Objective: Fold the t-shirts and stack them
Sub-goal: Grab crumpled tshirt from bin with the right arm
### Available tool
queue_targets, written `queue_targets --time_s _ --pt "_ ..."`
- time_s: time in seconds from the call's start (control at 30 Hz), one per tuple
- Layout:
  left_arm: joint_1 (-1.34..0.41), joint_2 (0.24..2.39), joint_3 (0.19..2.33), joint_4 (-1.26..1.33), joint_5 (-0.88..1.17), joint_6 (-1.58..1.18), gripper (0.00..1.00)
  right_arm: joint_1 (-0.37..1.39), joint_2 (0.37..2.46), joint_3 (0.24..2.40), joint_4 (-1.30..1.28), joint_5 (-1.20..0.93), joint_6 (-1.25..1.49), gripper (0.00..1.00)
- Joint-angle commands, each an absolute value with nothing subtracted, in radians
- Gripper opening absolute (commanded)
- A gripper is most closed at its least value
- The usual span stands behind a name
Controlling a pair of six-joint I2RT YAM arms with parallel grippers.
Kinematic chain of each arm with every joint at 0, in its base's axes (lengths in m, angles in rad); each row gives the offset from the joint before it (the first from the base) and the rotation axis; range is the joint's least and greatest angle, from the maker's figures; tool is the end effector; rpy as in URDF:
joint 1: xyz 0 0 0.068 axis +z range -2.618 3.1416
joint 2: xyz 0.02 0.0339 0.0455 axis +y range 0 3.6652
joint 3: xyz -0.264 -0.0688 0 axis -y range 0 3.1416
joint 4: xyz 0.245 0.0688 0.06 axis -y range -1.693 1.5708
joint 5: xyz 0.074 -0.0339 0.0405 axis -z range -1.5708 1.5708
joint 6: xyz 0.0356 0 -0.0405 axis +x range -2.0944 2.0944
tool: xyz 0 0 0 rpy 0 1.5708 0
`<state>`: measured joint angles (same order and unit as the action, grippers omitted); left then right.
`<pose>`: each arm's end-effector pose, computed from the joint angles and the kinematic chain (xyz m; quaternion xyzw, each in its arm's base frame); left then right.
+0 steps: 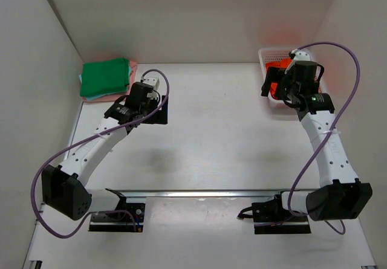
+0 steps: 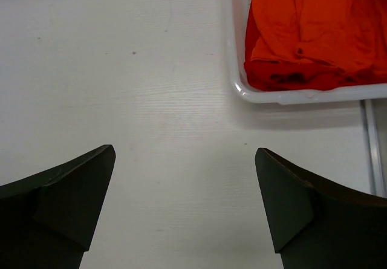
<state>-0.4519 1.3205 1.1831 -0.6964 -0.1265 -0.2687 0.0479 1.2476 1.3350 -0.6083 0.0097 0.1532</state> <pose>0.2529 -0.1178 0.3142 0.0625 0.9292 -0.0716 0.3572 0.2698 0.0126 0.3904 0.0480 0.8640 0.0461 0.4991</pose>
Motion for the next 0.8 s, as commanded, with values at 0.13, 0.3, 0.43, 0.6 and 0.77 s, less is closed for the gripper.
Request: queue_targets --time_s 0.13,0.3,0.43,0.6,0.77 --pt "-0.538 1.212 1.086 -0.715 -0.348 -0.272 0.99 -0.029 1.488 1.474 -0.508 0.072 0.04 0.99" --pt "-0.526 1.233 1.066 -0.709 -0.367 -0.262 0.96 -0.11 1.712 1.696 -0.52 0.058 0.047 0.0" --pt "-0.502 1.29 1.1 -0.692 -0.437 -0.269 0.98 -0.132 1.961 1.932 -0.633 0.093 0.011 0.0" --pt "-0.463 1.328 1.074 -0.623 -0.52 -0.273 0.99 -0.167 2.198 2.139 -0.63 0.126 0.034 0.38" --pt "-0.505 1.403 1.103 -0.575 -0.69 -0.235 0.99 -0.186 2.37 2.286 -0.649 0.161 0.021 0.7"
